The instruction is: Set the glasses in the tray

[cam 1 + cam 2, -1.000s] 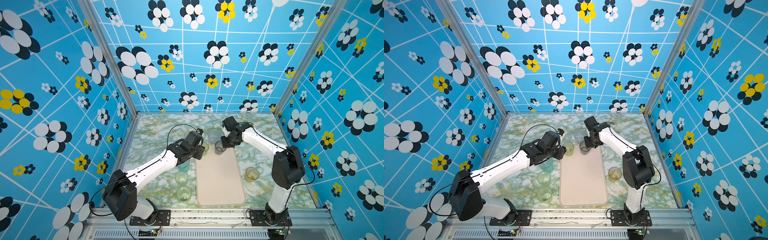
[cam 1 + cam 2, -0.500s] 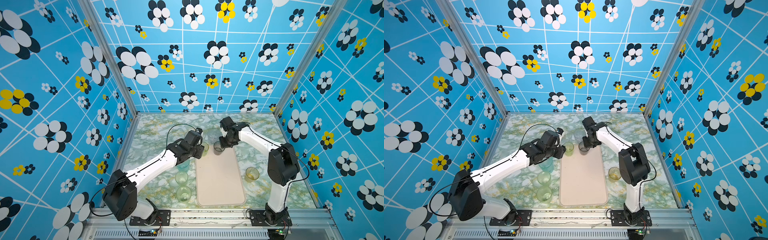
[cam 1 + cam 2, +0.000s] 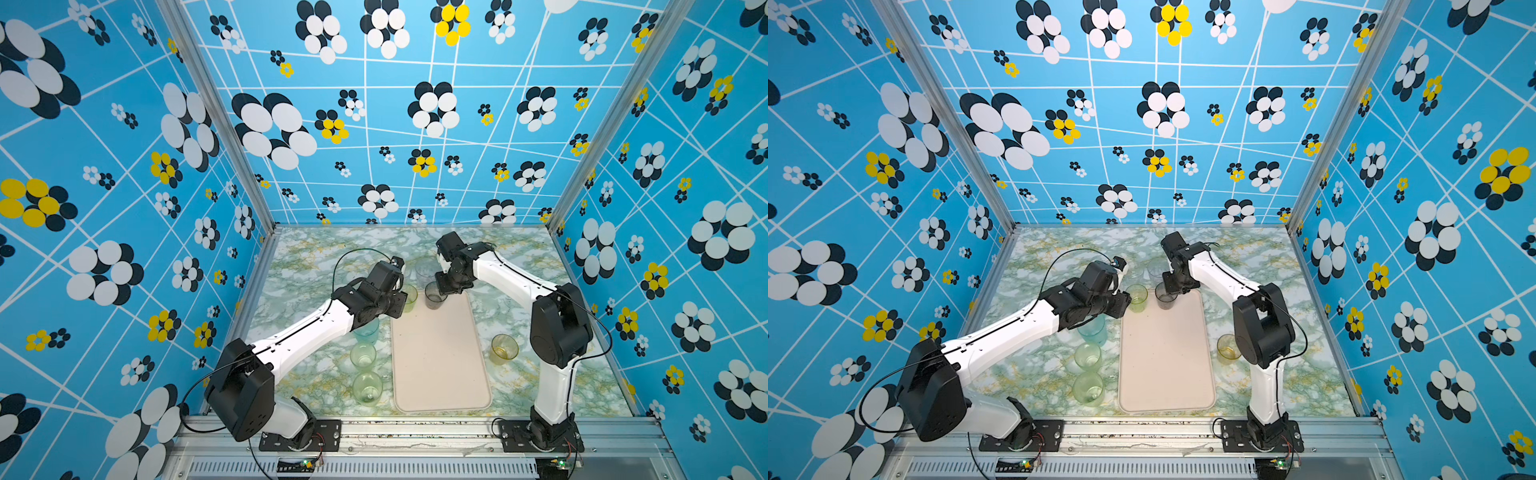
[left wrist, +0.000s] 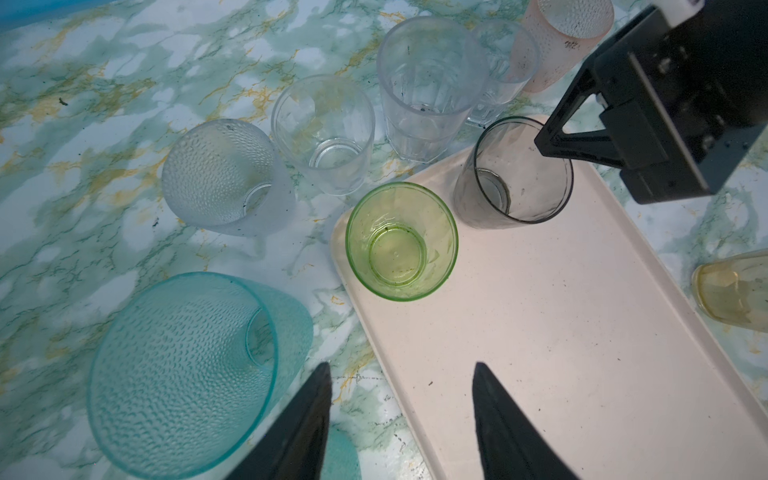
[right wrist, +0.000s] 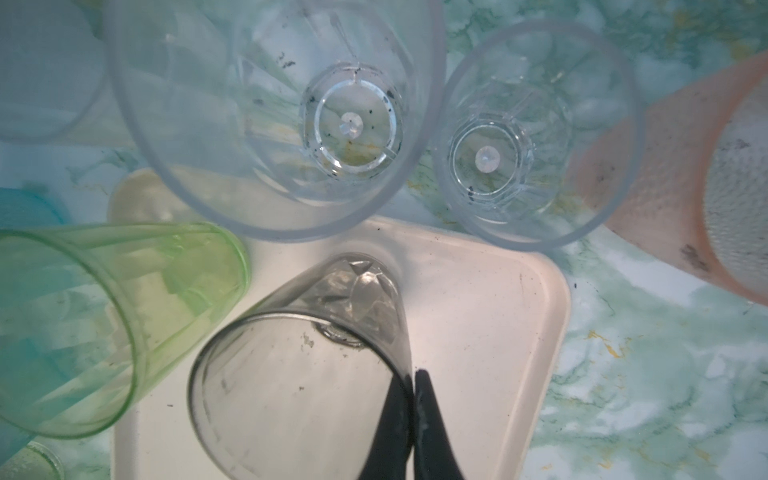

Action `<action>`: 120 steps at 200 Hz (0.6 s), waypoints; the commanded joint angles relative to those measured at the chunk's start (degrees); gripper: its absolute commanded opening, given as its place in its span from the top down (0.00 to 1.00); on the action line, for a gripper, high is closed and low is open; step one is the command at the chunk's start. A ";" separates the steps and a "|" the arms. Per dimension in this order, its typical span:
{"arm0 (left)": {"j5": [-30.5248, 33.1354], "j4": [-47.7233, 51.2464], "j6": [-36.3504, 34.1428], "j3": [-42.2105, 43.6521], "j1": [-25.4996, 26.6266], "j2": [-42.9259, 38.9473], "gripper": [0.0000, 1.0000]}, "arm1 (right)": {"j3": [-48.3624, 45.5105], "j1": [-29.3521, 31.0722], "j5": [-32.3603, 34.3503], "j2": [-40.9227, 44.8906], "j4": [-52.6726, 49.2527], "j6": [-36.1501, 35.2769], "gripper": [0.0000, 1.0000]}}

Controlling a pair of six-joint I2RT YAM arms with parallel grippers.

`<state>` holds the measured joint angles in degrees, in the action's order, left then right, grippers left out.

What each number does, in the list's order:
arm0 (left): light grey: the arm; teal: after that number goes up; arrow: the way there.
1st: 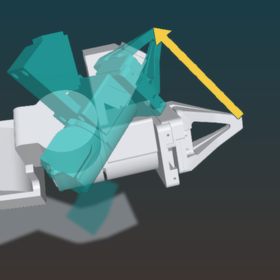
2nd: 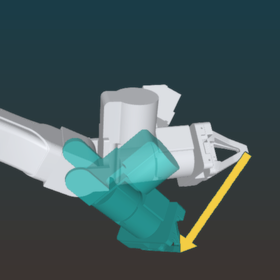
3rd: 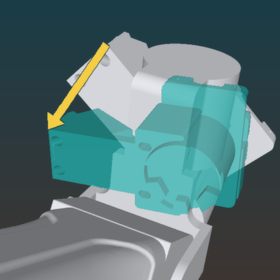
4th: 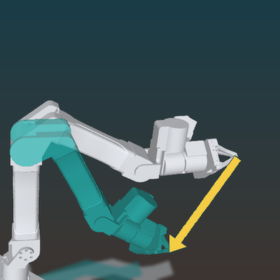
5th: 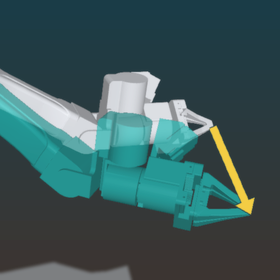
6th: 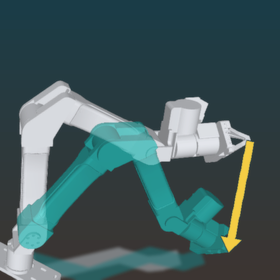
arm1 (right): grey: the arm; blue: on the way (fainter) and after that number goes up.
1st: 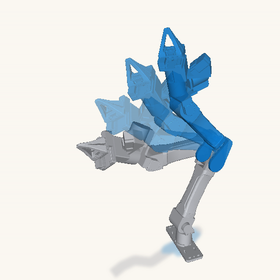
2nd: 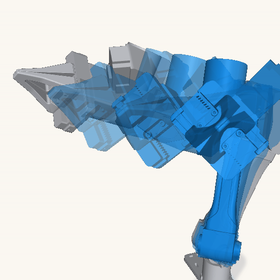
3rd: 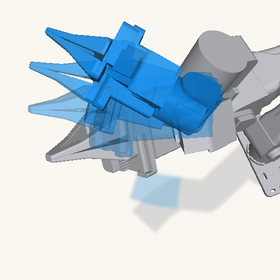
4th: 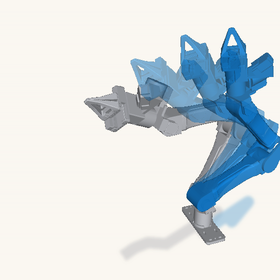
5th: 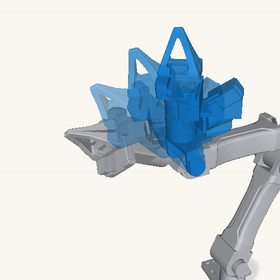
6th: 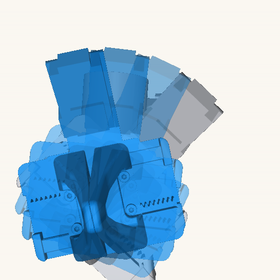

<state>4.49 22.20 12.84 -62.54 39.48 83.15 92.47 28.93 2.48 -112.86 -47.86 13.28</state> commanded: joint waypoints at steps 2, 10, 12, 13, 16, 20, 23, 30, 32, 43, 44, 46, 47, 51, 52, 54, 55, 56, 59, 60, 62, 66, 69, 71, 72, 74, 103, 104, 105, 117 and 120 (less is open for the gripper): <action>-0.62 -0.74 -0.62 0.79 -0.59 -0.54 0.44 | 1.88 0.33 0.59 -0.96 -2.09 -0.18 0.96; -0.62 -0.75 -0.62 0.76 -0.66 -0.62 0.44 | 1.99 0.33 0.52 -1.09 -2.23 -0.18 0.96; -0.58 -0.75 -0.62 0.78 -0.64 -0.62 0.44 | 2.01 0.34 0.51 -1.12 -2.24 -0.18 0.97; -0.60 -0.71 -0.62 0.77 -0.68 -0.62 0.44 | 2.01 0.34 0.55 -1.13 -2.24 -0.18 0.97; -0.62 -0.72 -0.62 0.82 -0.64 -0.65 0.44 | 2.02 0.32 0.58 -1.21 -2.24 -0.18 0.96; -0.62 -0.68 -0.62 0.85 -0.74 -0.71 0.44 | 2.10 0.34 0.55 -1.22 -2.32 -0.18 0.96; -0.62 -0.69 -0.62 0.87 -0.73 -0.71 0.44 | 2.10 0.34 0.53 -1.30 -2.33 -0.19 0.95; -0.69 -0.66 -0.62 0.85 -0.74 -0.72 0.44 | 2.19 0.28 0.59 -1.40 -2.42 -0.27 0.94; -0.66 -0.68 -0.62 0.85 -0.73 -0.74 0.44 | 2.24 0.32 0.57 -1.40 -2.46 -0.27 0.93; -0.71 -0.67 -0.62 0.85 -0.72 -0.80 0.44 | 2.28 0.34 0.53 -1.47 -2.42 -0.19 0.91; -0.67 -0.66 -0.62 0.85 -0.72 -0.80 0.44 | 2.28 0.34 0.53 -1.47 -2.42 -0.19 0.91; -0.68 -0.64 -0.62 0.85 -0.72 -0.85 0.44 | 2.28 0.36 0.59 -1.49 -2.45 -0.18 0.91; -0.70 -0.61 -0.62 0.89 -0.72 -0.87 0.44 | 2.28 0.35 0.59 -1.49 -2.43 -0.18 0.91; -0.67 -0.62 -0.69 0.87 -0.79 -0.89 0.44 | 2.35 0.32 0.59 -1.41 -2.42 -0.19 0.90; -0.69 -0.59 -0.70 0.86 -0.80 -0.89 0.44 | 2.36 0.33 0.59 -1.40 -2.42 -0.19 0.90; -0.71 -0.65 -0.71 0.89 -0.83 -0.89 0.44 | 2.37 0.34 0.59 -1.40 -2.42 -0.18 0.90; -0.67 -0.61 -0.71 0.91 -0.82 -0.93 0.44 | 2.37 0.34 0.60 -1.40 -2.42 -0.18 0.90; -0.65 -0.64 -0.71 0.92 -0.82 -0.95 0.44 | 2.37 0.34 0.60 -1.40 -2.42 -0.18 0.90; -0.64 -0.66 -0.71 0.85 -0.81 -0.90 0.44 | 2.37 0.34 0.60 -1.40 -2.42 -0.14 0.89; -0.68 -0.66 -0.71 0.85 -0.81 -0.89 0.44 | 2.37 0.30 0.60 -1.40 -2.42 -0.16 0.89; -0.64 -0.66 -0.73 0.87 -0.81 -0.98 0.44 | 2.39 0.33 0.57 -1.40 -2.42 -0.18 0.89; -0.63 -0.63 -0.72 0.87 -0.81 -0.98 0.44 | 2.45 0.34 0.57 -1.40 -2.50 -0.18 0.88; -0.62 -0.61 -0.71 0.85 -0.81 -1.02 0.44 | 2.46 0.34 0.53 -1.38 -2.50 -0.18 0.88; -0.62 -0.65 -0.71 0.85 -0.81 -1.05 0.44 | 2.46 0.32 0.60 -1.33 -2.44 -0.18 0.88; -0.62 -0.57 -0.71 0.84 -0.81 -1.06 0.44 | 2.46 0.33 0.60 -1.32 -2.43 -0.18 0.88; -0.62 -0.62 -0.71 0.84 -0.81 -1.11 0.44 | 2.46 0.34 0.57 -1.27 -2.42 -0.14 0.87; -0.61 -0.57 -0.67 1.03 -0.90 -1.46 0.44 | 2.28 0.34 0.58 -0.70 -2.18 -0.09 0.84; -0.62 -0.57 -0.69 1.03 -0.90 -1.48 0.44 | 2.28 0.34 0.54 -0.65 -2.17 -0.09 0.84; -0.62 -0.57 -0.70 1.11 -0.90 -1.49 0.44 | 2.28 0.34 0.53 -0.63 -2.16 -0.09 0.84; -0.62 -0.60 -0.63 1.20 -0.90 -1.64 0.44 | 2.19 0.34 0.50 -0.37 -2.08 -0.05 0.83; -0.61 -0.65 -0.62 1.24 -0.86 -1.67 0.44 | 2.12 0.34 0.45 -0.28 -2.07 -0.09 0.83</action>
<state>4.40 22.22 12.82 -62.22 39.00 83.15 93.38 28.93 2.48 -113.51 -48.99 12.91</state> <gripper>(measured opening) 0.560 0.157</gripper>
